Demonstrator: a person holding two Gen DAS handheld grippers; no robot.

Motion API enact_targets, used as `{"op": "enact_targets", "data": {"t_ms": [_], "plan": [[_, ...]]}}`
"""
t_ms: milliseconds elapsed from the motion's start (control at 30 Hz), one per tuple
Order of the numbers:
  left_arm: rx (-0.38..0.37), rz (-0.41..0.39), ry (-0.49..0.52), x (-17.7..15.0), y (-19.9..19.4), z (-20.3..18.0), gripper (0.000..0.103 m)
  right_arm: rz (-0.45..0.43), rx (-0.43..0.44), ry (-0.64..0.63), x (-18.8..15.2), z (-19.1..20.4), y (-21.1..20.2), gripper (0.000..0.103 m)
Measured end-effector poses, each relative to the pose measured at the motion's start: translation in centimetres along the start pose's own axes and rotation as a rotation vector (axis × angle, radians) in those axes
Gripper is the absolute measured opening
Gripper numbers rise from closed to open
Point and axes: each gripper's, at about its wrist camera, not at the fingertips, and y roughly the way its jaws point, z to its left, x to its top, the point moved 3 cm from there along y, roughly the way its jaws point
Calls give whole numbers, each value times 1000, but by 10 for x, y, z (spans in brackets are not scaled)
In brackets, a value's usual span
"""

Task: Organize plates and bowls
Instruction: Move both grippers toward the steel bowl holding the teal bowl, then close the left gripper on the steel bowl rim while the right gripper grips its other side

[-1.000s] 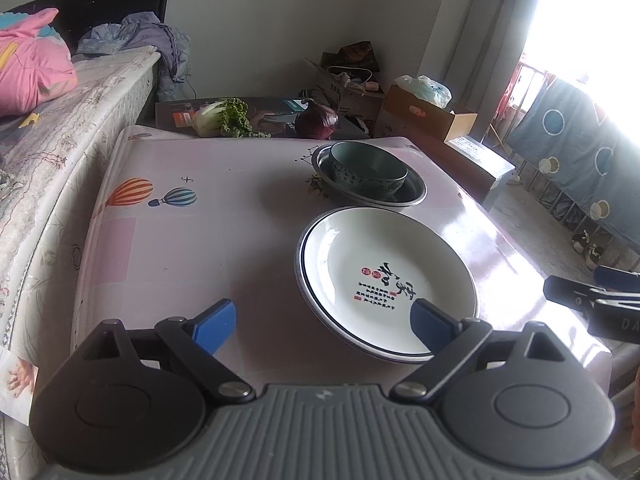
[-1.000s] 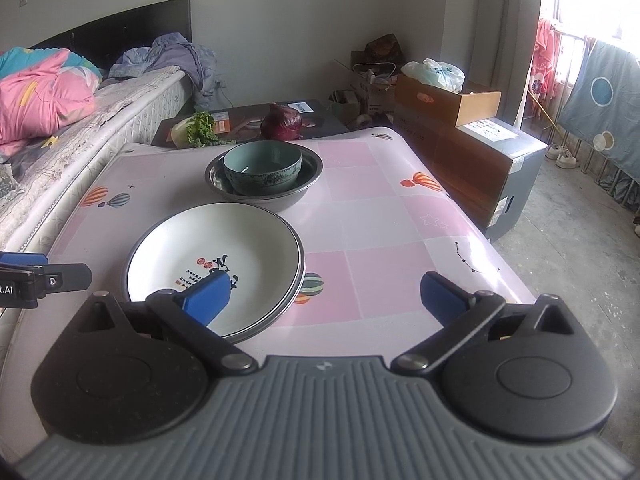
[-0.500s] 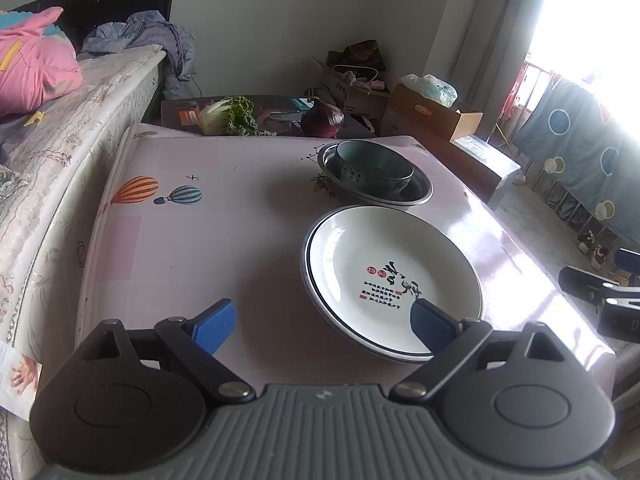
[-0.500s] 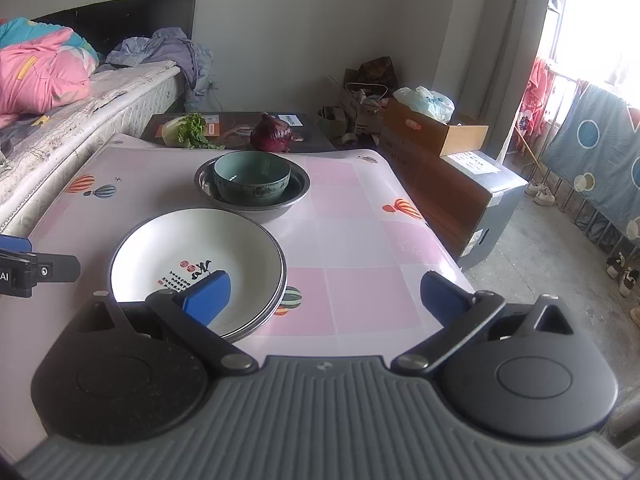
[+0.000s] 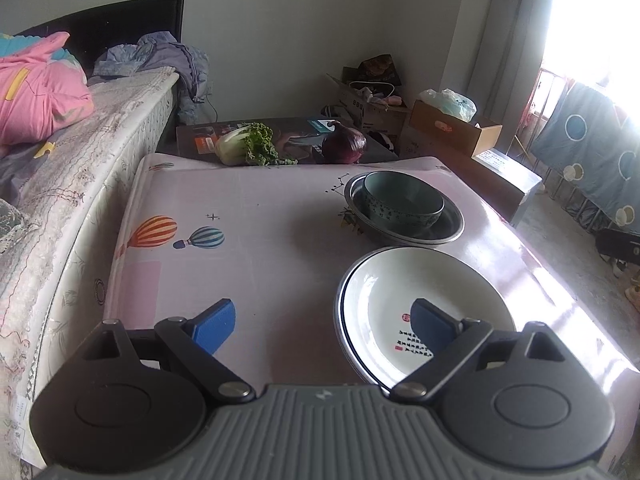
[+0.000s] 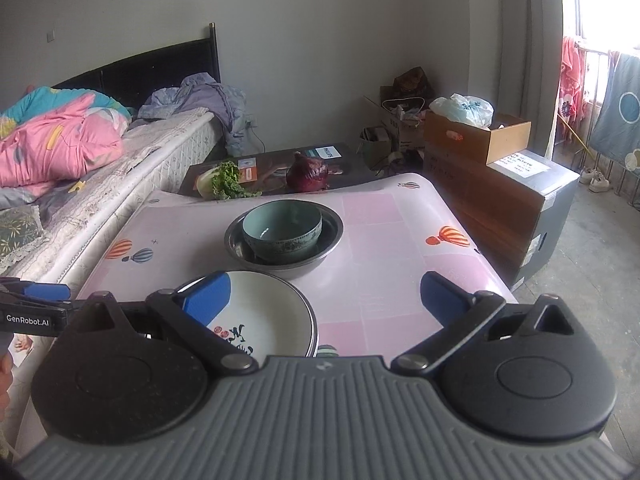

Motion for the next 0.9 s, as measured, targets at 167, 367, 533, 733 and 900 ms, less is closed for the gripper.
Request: {"op": "enact_targets", "data": {"t_ms": [167,367,533,733,900], "plan": [[3,-12,19,30,25,1,95,29,31,76,25,-24,45,102],[-47,14,-13,61,73,-4,90,88,80,118,37,-40,106,100],[-76,52,-44,79,116,-9,72,143,121,150,42,-47,159,92],[-111,102,-50,86,156,-19,58,206,151,185,43,-53,209,67],[-134,145,-55,86,178,-25,52,249,166,201,39,-54,241,52]]}}
